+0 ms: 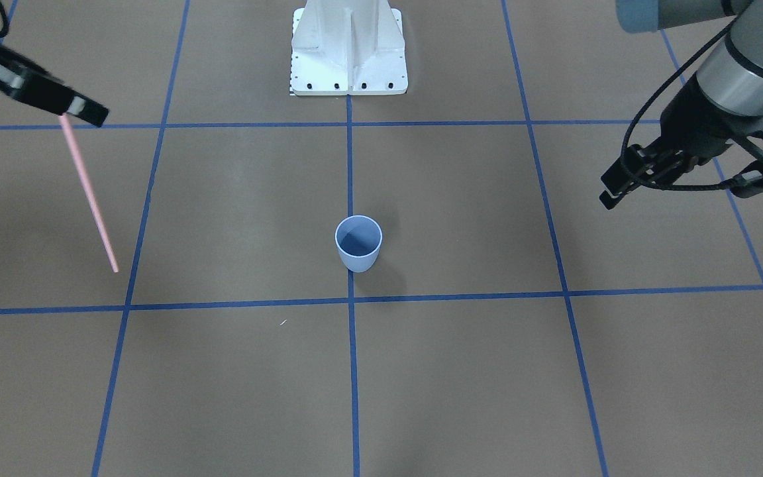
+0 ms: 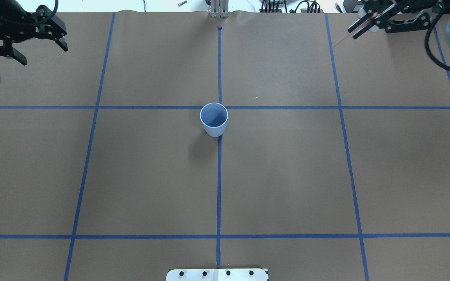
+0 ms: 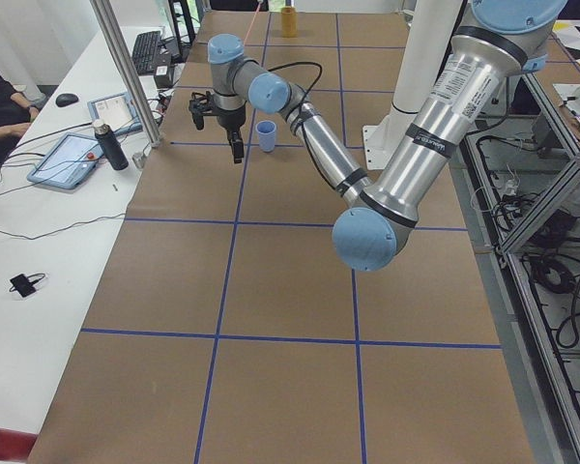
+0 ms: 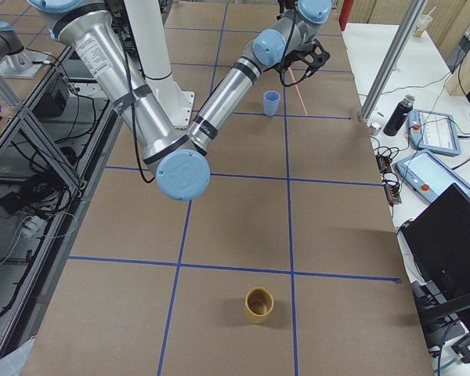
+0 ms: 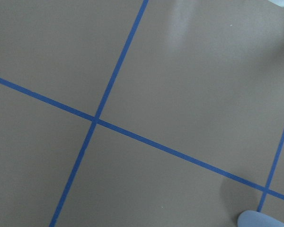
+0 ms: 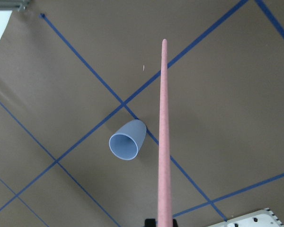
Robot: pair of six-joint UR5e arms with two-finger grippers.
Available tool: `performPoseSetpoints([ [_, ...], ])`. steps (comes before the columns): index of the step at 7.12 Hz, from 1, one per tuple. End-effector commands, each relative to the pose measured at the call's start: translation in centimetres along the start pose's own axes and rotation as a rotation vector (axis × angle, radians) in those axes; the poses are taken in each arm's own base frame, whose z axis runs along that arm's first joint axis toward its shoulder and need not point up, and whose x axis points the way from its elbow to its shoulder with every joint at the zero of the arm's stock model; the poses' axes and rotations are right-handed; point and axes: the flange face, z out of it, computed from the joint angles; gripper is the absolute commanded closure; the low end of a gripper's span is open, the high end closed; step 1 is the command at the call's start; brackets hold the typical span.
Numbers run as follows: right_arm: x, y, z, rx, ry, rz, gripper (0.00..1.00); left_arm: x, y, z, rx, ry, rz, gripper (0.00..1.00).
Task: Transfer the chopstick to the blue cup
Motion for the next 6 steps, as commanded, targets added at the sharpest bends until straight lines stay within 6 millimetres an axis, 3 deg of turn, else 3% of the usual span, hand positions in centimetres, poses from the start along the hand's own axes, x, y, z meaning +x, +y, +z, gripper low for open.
performPoseSetpoints([
  [1, -2.9, 5.7, 6.2, -0.047, 0.038, 0.011, 1.00, -2.1, -1.7, 0.9, -0.004, -0.026, 0.011, 0.02],
  [3, -2.9, 10.2, 15.1, -0.016, 0.060, -0.054, 1.00, -2.7, -2.6, 1.5, -0.005, -0.035, 0.000, 0.02],
  [4, -3.3, 12.1, 17.6, -0.014, 0.064, -0.082, 1.00, -2.9, -3.0, 2.0, -0.010, -0.042, -0.008, 0.02],
  [6, -6.1, 14.9, 19.5, -0.031, 0.054, -0.100, 1.00, -3.6, -3.2, 2.5, -0.006, -0.037, -0.004, 0.02],
])
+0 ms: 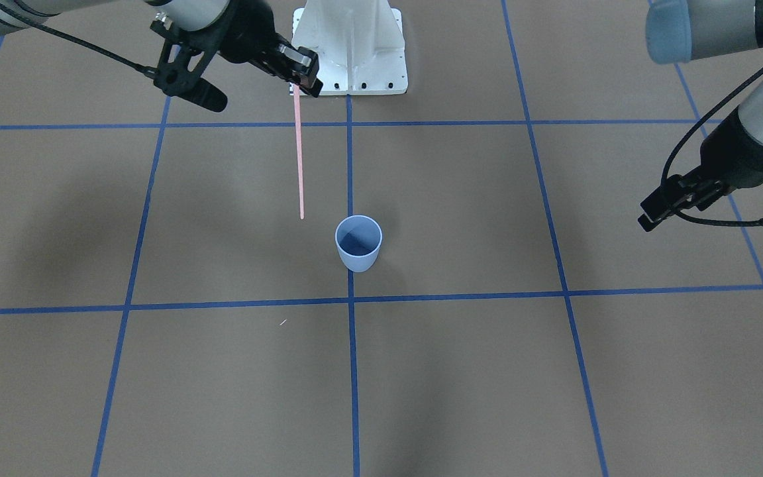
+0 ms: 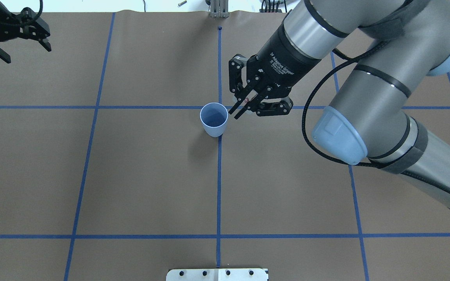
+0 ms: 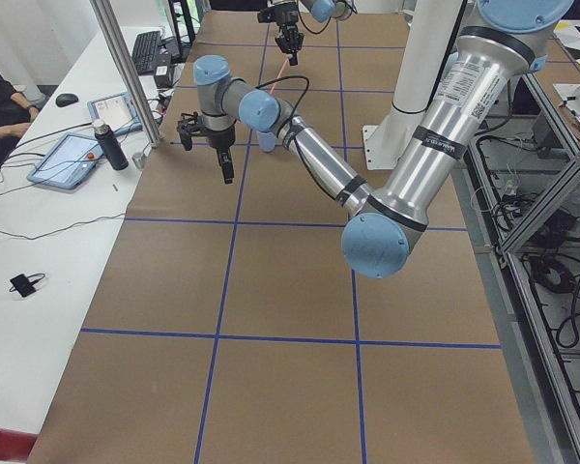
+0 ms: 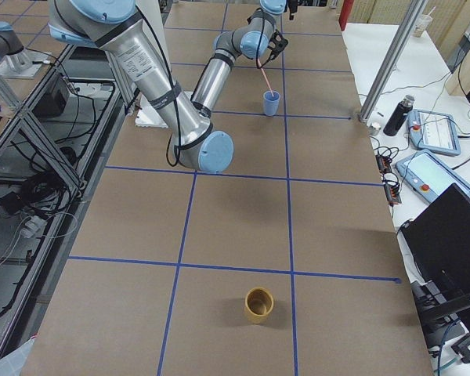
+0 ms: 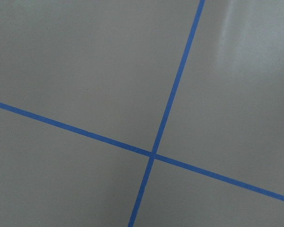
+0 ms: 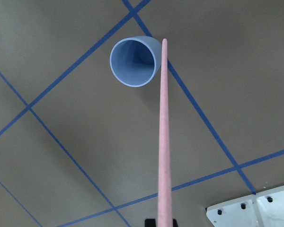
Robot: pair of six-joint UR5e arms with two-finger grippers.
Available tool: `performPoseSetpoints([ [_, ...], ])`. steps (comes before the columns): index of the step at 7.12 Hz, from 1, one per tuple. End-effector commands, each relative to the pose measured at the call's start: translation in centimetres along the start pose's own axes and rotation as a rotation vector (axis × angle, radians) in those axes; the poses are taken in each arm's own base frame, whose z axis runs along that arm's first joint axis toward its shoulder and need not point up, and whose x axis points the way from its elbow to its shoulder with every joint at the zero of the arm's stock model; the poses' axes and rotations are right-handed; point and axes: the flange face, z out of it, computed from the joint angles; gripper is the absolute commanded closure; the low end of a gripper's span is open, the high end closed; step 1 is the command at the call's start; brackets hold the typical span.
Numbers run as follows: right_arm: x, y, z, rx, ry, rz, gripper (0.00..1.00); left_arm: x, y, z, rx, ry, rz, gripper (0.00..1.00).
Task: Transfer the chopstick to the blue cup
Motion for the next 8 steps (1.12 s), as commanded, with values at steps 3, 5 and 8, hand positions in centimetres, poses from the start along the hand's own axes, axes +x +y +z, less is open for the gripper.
performPoseSetpoints([
  [3, -3.2, 0.0, 5.7, -0.011, 0.005, 0.003, 1.00, -1.7, -0.5, 1.4, 0.005, 0.008, 0.003, 0.02],
  [5, -3.1, -1.0, 8.1, -0.019, 0.033, 0.019, 1.00, -1.8, -0.6, 1.2, 0.006, 0.009, -0.001, 0.02],
  [8, -3.3, -2.8, 10.1, -0.021, 0.035, 0.015, 1.00, -2.3, -1.0, 0.9, 0.012, 0.009, -0.012, 0.02],
])
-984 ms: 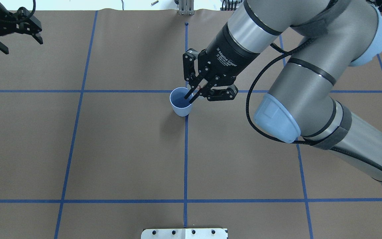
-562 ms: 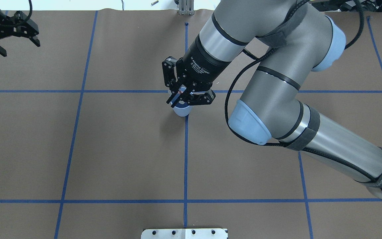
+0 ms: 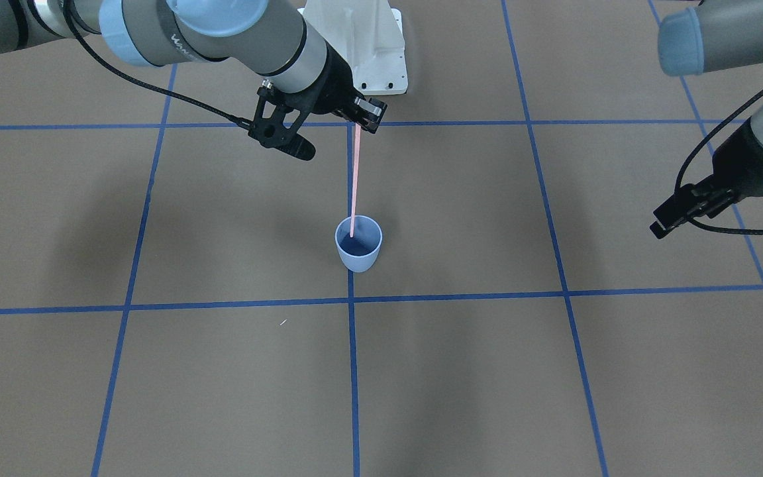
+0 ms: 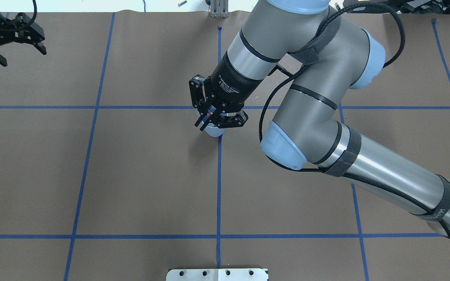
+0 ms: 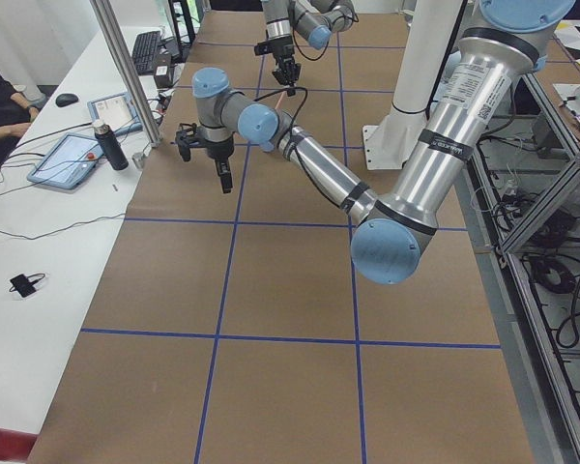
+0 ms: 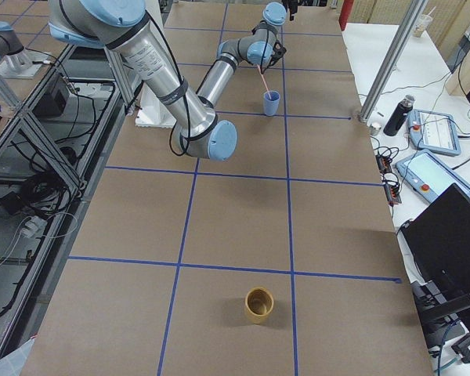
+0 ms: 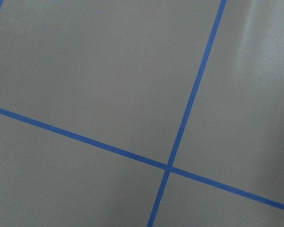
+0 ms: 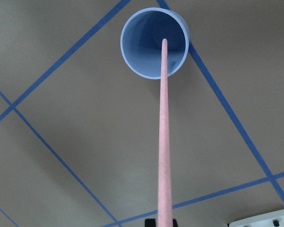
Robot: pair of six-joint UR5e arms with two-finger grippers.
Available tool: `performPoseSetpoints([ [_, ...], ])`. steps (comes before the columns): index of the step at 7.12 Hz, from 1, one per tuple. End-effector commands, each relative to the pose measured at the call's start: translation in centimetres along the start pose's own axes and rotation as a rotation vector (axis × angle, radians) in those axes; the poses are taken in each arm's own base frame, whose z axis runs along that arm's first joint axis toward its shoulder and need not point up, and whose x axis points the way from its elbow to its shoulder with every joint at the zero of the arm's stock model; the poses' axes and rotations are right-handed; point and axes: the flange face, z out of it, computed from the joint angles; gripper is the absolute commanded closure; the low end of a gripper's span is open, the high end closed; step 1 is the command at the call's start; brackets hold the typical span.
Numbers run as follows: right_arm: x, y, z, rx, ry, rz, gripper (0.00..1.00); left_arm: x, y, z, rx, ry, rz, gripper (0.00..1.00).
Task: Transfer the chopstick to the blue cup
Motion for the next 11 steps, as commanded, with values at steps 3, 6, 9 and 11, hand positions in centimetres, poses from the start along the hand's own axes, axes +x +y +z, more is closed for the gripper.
performPoseSetpoints([
  [3, 0.0, -2.9, 3.4, -0.006, 0.006, -0.004, 1.00, -0.2, -0.3, -0.1, 0.002, -0.002, -0.007, 0.02],
  [6, 0.0, -3.6, 3.9, 0.047, -0.024, -0.025, 0.00, -0.5, -0.6, 0.2, -0.001, -0.008, -0.015, 0.02],
  [9, -0.2, -7.9, -1.2, 0.170, -0.063, -0.139, 0.00, -0.5, -0.1, -0.8, 0.013, 0.009, -0.005, 0.02],
  [11, 4.2, -15.8, -7.5, 0.292, -0.051, -0.275, 0.00, -1.8, -0.6, -1.0, 0.038, 0.024, 0.008, 0.02],
])
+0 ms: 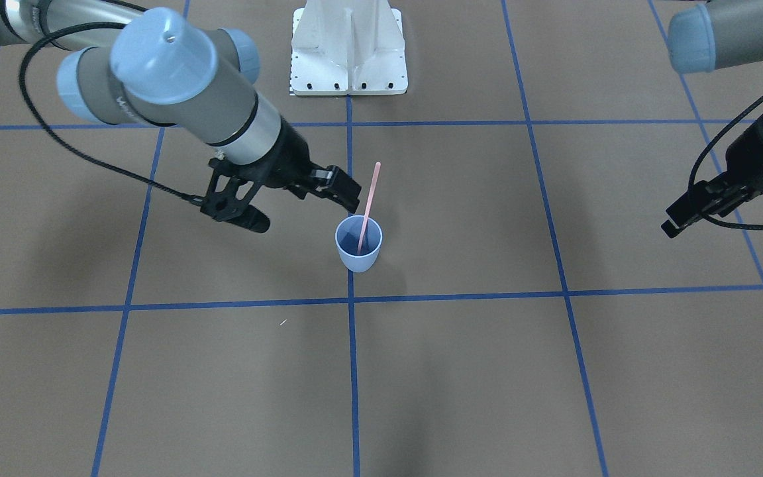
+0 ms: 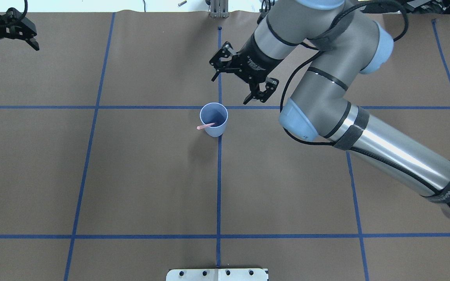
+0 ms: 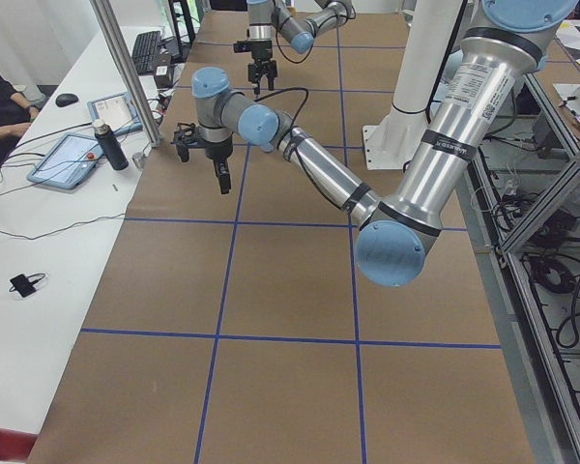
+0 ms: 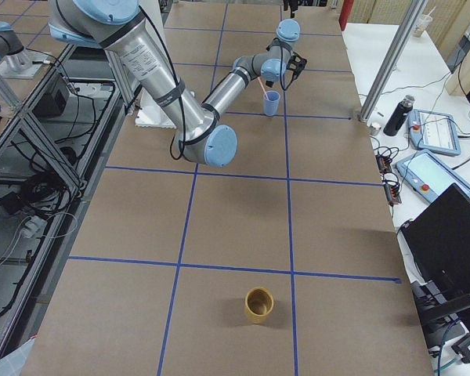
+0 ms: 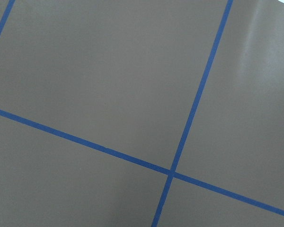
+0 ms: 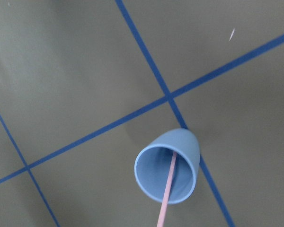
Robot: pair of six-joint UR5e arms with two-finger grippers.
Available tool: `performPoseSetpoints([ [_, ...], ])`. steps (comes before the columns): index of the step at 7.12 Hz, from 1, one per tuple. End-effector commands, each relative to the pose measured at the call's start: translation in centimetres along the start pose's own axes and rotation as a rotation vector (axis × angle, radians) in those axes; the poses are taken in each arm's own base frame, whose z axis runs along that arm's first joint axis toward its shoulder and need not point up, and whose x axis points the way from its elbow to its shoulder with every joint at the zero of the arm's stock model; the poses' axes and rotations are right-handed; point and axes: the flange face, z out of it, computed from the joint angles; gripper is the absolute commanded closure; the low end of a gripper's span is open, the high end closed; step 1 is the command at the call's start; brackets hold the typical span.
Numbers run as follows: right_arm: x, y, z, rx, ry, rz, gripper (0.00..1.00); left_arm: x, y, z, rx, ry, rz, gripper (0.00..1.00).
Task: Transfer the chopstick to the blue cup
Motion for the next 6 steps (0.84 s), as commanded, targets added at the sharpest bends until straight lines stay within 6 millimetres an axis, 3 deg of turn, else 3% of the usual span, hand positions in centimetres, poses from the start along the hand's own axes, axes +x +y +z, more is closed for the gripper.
performPoseSetpoints([
  [1, 7.2, -8.9, -6.9, 0.135, 0.019, -0.160, 0.00, -0.8, -0.5, -0.3, 0.019, 0.006, -0.001, 0.02],
  [2, 12.9, -13.0, -9.1, 0.168, 0.070, -0.251, 0.00, -1.1, -0.9, -0.3, 0.023, 0.003, 0.013, 0.02],
  [3, 18.2, -16.6, -11.3, 0.199, 0.121, -0.348, 0.00, -1.7, -1.2, -0.3, 0.024, -0.004, 0.137, 0.02],
  [4, 23.4, -20.0, -14.5, 0.207, 0.200, -0.434, 0.00, -5.7, -1.6, 0.6, 0.014, -0.033, 0.236, 0.02],
  [5, 27.8, -22.2, -17.1, 0.186, 0.301, -0.564, 0.00, -11.1, -2.9, -0.5, 0.039, -0.050, 0.300, 0.02],
  [6, 33.4, -24.2, -20.2, 0.170, 0.360, -0.654, 0.00, -16.6, -3.9, -0.9, 0.038, -0.079, 0.289, 0.02],
])
